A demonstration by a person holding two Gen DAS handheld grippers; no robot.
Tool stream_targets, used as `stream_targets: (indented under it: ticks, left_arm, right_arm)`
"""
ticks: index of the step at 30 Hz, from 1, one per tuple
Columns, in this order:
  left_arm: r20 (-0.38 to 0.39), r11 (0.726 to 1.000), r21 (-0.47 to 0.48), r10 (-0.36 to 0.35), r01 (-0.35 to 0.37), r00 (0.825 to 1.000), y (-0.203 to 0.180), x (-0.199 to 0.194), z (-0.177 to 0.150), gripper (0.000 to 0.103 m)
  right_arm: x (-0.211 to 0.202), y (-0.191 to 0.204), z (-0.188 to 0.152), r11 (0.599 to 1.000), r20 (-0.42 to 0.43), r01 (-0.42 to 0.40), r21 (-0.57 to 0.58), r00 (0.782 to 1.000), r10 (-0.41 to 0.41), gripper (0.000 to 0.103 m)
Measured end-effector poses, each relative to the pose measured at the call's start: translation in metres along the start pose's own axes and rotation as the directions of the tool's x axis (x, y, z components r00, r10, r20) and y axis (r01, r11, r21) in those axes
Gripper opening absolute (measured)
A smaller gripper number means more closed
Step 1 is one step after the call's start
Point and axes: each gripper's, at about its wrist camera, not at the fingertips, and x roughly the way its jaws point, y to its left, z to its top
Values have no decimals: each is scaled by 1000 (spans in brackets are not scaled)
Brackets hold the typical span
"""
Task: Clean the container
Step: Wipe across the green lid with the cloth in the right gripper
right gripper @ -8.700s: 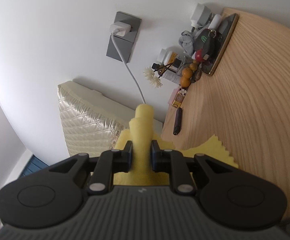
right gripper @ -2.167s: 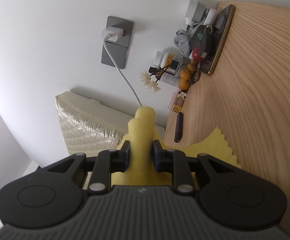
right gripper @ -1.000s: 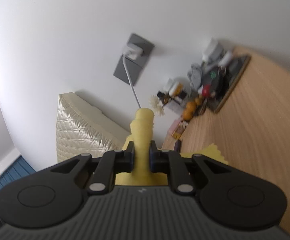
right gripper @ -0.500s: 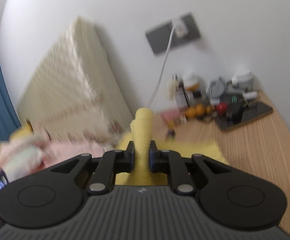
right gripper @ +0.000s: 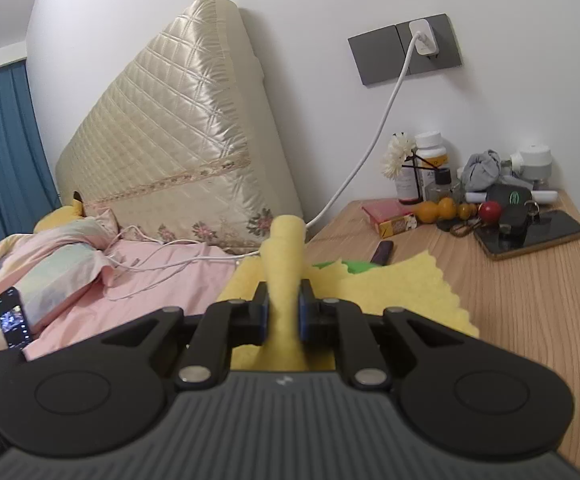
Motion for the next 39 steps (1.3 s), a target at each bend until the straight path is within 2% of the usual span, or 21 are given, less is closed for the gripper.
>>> stream_targets:
  ticks: [5, 11, 14, 20, 30, 34, 39]
  left_arm:
    - [1, 1000, -7, 10, -10, 1000, -2, -2, -1, 92]
    - [2, 1000, -6, 12, -12, 1000, -4, -3, -2, 92]
    - [6, 1000, -5, 13, -13, 1000, -5, -3, -3, 92]
    - [16, 1000, 5, 20, -20, 1000, -7, -4, -5, 92]
    - [8, 1000, -20, 21, -21, 1000, -7, -4, -4, 92]
    - [-2, 1000, -19, 20, -20, 1000, -7, -5, -3, 92]
    - [-4, 1000, -15, 21, -21, 1000, -8, -6, -3, 92]
  right_arm:
    - [-16, -2, -2, 997, 5, 58, -55, 998, -58, 14]
    - [-8, -23, 3, 996, 27, 93, -10, 995, -92, 14]
    - [6, -27, 8, 997, 24, 78, -2, 997, -78, 14]
    - [22, -14, 10, 1000, -18, -6, -21, 1000, 6, 14]
    - [-11, -1, -4, 997, -19, -16, -72, 1000, 15, 14]
    - [-15, -14, -2, 998, -9, 13, -55, 1000, -13, 14]
    - [1, -33, 6, 999, 5, 22, -31, 1000, -22, 14]
